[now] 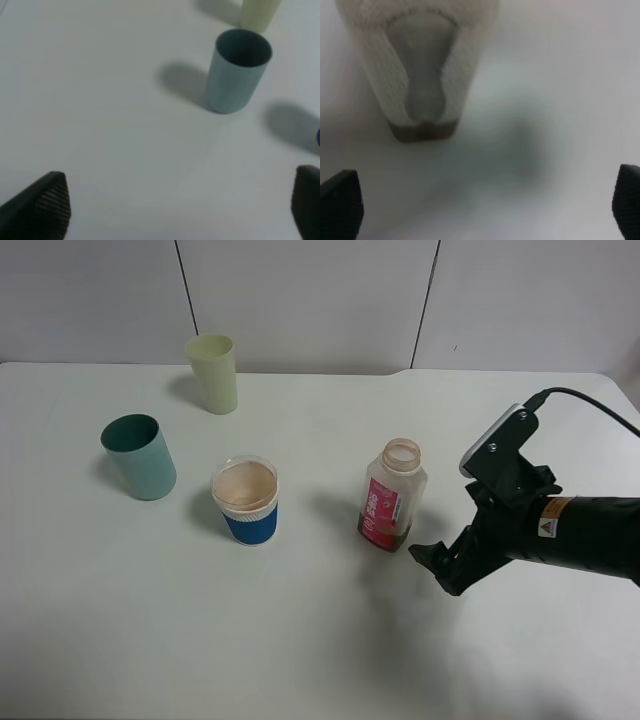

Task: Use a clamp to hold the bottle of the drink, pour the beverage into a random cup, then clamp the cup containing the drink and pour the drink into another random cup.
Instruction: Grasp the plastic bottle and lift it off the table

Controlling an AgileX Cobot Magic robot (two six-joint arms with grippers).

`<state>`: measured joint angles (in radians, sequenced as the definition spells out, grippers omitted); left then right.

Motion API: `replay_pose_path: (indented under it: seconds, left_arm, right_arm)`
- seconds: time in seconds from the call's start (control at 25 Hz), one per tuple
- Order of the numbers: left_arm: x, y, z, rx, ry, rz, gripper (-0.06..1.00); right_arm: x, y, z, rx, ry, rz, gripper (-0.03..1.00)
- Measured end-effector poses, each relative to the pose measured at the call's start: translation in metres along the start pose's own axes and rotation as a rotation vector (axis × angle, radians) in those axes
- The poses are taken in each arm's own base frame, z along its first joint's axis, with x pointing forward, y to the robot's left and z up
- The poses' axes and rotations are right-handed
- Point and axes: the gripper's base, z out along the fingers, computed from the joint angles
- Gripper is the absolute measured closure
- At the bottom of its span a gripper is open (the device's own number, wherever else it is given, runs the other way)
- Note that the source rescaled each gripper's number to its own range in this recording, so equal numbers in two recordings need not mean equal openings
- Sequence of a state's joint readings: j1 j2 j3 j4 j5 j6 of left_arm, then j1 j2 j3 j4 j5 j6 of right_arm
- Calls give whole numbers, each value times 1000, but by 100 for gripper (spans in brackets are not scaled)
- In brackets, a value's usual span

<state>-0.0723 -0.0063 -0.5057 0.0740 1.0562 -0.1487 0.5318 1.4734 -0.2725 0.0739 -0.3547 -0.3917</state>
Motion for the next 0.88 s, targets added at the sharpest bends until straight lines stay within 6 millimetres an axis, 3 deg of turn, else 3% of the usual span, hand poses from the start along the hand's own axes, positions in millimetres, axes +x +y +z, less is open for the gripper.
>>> replay_pose_path:
  seconds: [0.88]
  left_arm:
    - [0, 0, 0, 0, 0, 0, 28]
  right_arm:
    - [9, 21, 42, -118, -135, 1, -3]
